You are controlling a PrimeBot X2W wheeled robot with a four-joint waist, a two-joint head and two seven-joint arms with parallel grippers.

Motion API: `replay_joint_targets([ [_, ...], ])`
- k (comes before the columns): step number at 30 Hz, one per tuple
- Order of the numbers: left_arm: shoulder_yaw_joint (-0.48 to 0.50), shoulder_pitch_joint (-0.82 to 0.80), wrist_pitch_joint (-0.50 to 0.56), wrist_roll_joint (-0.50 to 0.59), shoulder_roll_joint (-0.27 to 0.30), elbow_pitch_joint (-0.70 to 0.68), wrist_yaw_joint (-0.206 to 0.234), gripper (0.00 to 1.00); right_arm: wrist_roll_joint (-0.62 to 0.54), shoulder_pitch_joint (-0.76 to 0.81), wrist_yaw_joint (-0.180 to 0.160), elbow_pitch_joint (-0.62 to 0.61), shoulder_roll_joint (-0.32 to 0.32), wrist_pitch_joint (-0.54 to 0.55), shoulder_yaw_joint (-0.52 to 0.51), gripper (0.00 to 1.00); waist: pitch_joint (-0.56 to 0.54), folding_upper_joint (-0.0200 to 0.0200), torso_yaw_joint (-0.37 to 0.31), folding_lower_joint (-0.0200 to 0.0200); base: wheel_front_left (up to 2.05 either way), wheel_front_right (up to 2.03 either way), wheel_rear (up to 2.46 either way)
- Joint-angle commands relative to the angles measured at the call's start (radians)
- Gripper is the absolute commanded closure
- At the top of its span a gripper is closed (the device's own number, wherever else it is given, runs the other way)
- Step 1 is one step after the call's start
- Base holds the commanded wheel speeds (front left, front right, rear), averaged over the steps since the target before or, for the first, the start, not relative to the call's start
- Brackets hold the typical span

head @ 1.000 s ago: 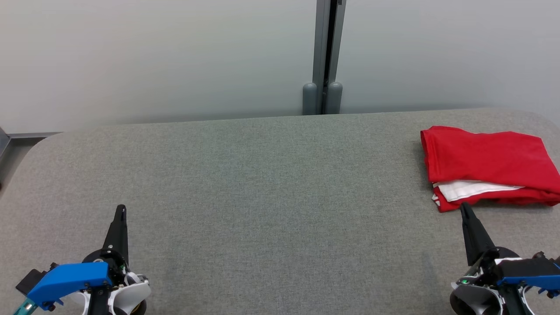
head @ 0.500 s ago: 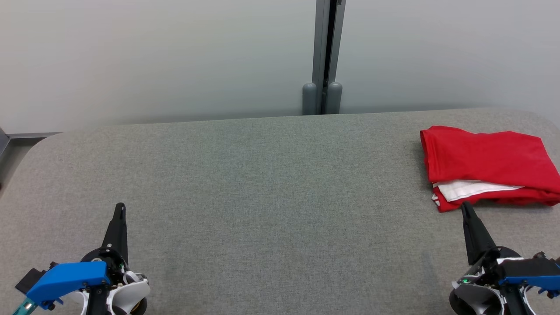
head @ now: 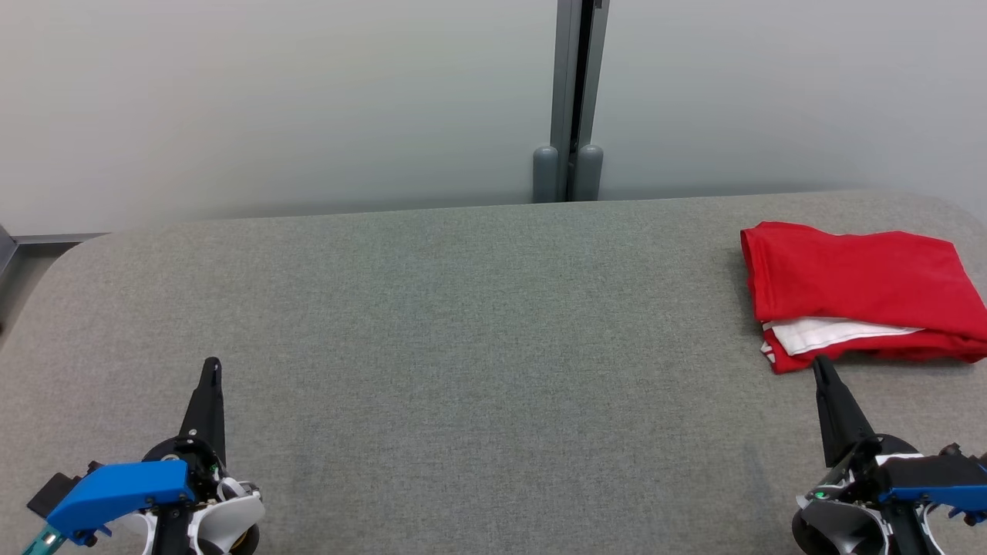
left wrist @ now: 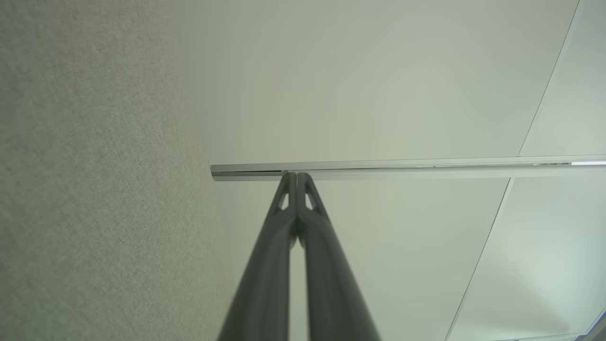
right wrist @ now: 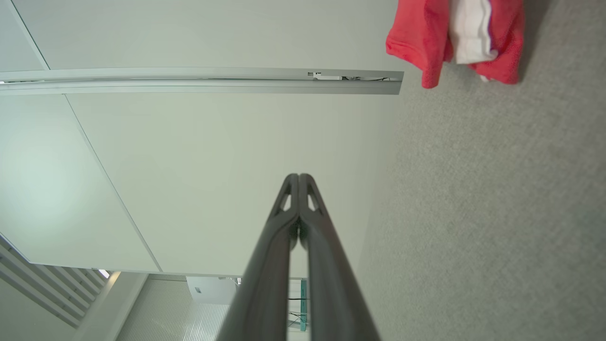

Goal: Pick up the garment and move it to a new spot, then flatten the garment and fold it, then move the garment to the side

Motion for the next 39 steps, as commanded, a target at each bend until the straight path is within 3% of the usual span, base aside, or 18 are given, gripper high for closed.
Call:
replay_joint_targets([
  [1, 0.002, -0.010, 0.004, -0.003, -0.002, -0.004, -0.005, 1.00, 0.003, -0.014, 0.000, -0.003, -0.002, 0.003, -0.002, 1.00, 0.000, 0.0000, 0.000, 0.0000, 0.00, 0.00, 0.00],
  [39, 0.002, -0.010, 0.004, -0.003, -0.002, -0.004, -0.005, 1.00, 0.003, -0.014, 0.000, -0.003, -0.002, 0.003, -0.002, 1.00, 0.000, 0.0000, 0.000, 0.0000, 0.00, 0.00, 0.00],
])
